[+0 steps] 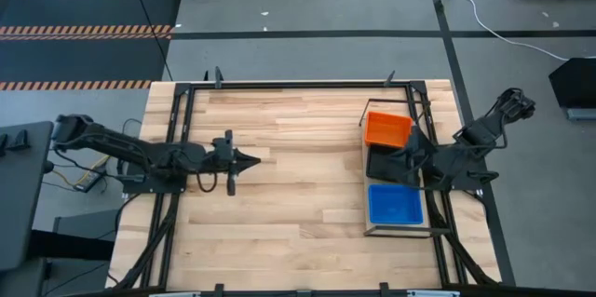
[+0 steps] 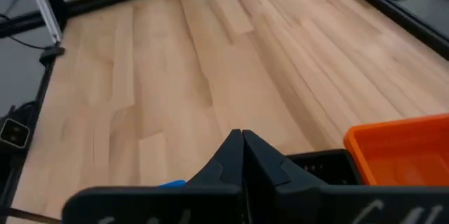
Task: Stack baskets on shelf by color
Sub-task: Return to home position
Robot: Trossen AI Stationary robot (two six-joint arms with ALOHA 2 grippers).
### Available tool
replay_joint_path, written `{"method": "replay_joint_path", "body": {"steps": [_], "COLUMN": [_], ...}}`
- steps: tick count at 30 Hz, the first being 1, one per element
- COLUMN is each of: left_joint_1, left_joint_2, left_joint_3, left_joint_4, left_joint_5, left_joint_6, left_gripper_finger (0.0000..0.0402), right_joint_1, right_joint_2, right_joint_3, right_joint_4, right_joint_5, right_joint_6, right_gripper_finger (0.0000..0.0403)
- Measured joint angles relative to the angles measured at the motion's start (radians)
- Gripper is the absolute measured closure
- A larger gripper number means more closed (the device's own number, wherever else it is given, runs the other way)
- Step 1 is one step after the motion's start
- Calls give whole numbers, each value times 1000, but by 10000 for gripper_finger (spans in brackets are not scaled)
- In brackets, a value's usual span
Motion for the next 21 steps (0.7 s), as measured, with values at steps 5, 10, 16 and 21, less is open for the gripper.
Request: {"method": "replay_joint_path", "body": {"steps": [5, 10, 16, 21], "left_joint_1": [14, 51, 133, 227], "left_joint_2": [-128, -283, -398, -398], "left_joint_3": [-85, -275, -348, -338], "left_joint_4": [81, 243, 244, 259], "left_joint_5": [-3, -1, 84, 255], "left_joint_6": [39, 9, -51, -77], "left_gripper_finger": [394, 398, 397, 397], "right_joint_1": [7, 7, -32, -89], "right_joint_2": [-103, -205, -315, -363], "right_joint_3": [-130, -211, -253, -317], "right_joint_4": [103, 186, 336, 456], "right_joint_5": [39, 80, 127, 45], "right_joint_6": [-71, -196, -365, -457], "right_gripper_finger": [392, 398, 397, 398]}}
